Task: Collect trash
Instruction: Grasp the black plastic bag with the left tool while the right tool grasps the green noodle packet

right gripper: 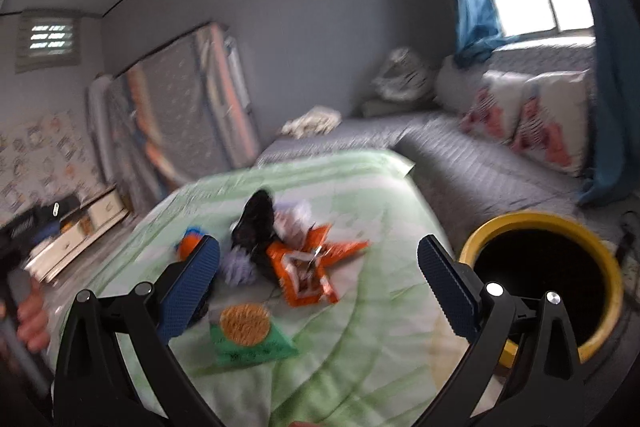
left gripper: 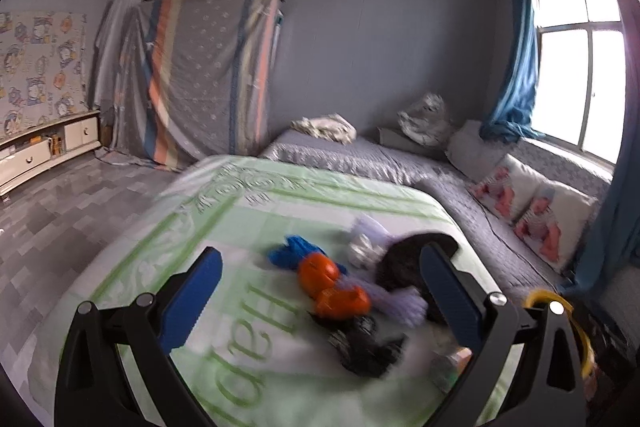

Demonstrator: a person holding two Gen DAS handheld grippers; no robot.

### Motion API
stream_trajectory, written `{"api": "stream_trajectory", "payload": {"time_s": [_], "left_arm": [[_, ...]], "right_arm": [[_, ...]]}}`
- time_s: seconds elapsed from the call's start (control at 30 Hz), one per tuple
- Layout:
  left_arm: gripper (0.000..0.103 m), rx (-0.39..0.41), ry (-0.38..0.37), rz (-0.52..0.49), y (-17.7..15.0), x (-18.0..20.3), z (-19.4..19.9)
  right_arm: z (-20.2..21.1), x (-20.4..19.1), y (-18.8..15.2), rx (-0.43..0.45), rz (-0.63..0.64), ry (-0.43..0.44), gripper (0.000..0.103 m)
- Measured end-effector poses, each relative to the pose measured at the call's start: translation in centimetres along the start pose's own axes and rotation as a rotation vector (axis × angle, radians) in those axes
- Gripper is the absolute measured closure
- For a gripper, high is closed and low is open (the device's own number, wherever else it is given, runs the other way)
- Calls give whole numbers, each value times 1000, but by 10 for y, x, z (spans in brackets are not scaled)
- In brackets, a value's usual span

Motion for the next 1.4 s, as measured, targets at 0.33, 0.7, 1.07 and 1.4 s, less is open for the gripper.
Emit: {"api": "stream_trajectory", "payload": {"time_s": [0.33, 0.7, 1.07, 1.4], "left_arm": [[7, -45, 3, 90, -6, -61, -59], [7, -268, -140, -24, -29, -49, -116], [7, -407, -356, -98, -71, 10, -85], [7, -511, -383, -162, -102, 55, -96]], "right_arm": [[-35, -30, -35, -129, 99, 90, 8], [-55, -56, -63, -251, 171, 174, 8], [-58, -57, -70, -295, 205, 269, 8], [-51, -57, -76, -327, 230, 319, 8]]}}
Point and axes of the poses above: each gripper's, at about its wrist camera, not at the fingertips, and z roughly against the way its jaws point, x to its right, y to its top, the point moved 7 cm from there along -z, roughly the way its jaws point, and after that the axes turned 5 degrees about -y, right-handed, at the moved point
